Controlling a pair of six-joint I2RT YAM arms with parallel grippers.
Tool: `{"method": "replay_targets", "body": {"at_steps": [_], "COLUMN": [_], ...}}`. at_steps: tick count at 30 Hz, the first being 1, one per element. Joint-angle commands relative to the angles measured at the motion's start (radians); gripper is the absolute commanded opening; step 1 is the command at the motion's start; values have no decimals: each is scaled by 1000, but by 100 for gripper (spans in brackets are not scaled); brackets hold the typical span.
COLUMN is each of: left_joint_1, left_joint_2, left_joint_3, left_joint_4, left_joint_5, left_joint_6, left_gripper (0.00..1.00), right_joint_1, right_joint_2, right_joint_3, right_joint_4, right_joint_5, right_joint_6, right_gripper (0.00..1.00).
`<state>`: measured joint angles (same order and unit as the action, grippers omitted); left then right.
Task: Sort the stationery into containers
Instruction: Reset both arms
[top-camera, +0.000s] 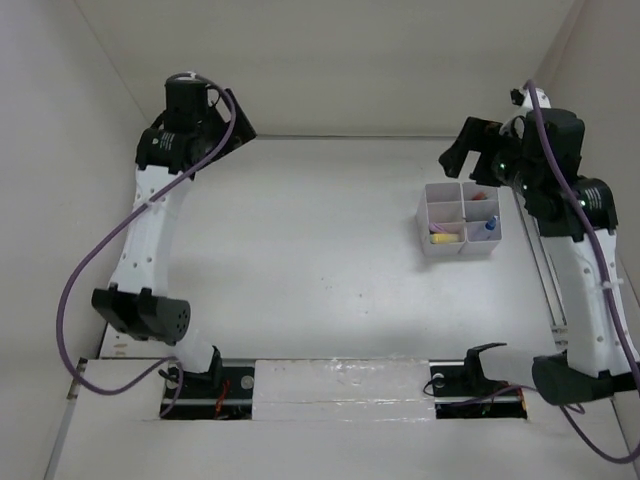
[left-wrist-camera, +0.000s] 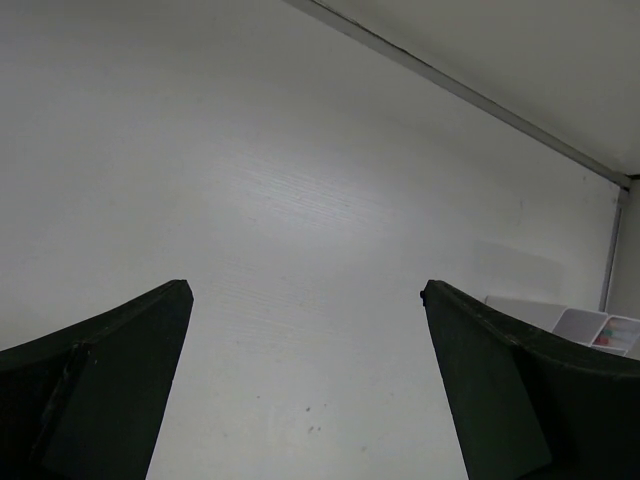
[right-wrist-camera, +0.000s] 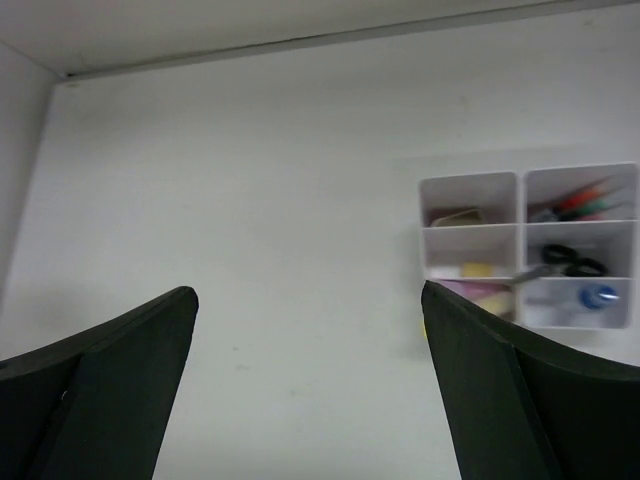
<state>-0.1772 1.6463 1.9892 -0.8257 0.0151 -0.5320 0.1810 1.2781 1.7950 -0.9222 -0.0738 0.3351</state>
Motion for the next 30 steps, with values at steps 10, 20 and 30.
{"method": "replay_targets", "body": {"at_steps": [10,20,30], "left_joint_1": [-48,-48,-48], "left_joint_2": [-551,-962,-1197], "left_joint_3": [-578,-886,-1049], "left_joint_4": [108,120,39], "left_joint_5": [-106,-104,-83], "left_joint_6": [44,20,-36], "left_gripper": [100,100,100], "right_joint_1": [92,92,92], "right_joint_2": [-549,-853,-1019], "right_joint_3": [-347,-557,-557], "right_joint_4": [-64,-115,-213], "right_joint_5": [312,215,143], "right_joint_6": [-174,-153,-123], "right_gripper": [100,100,100]}}
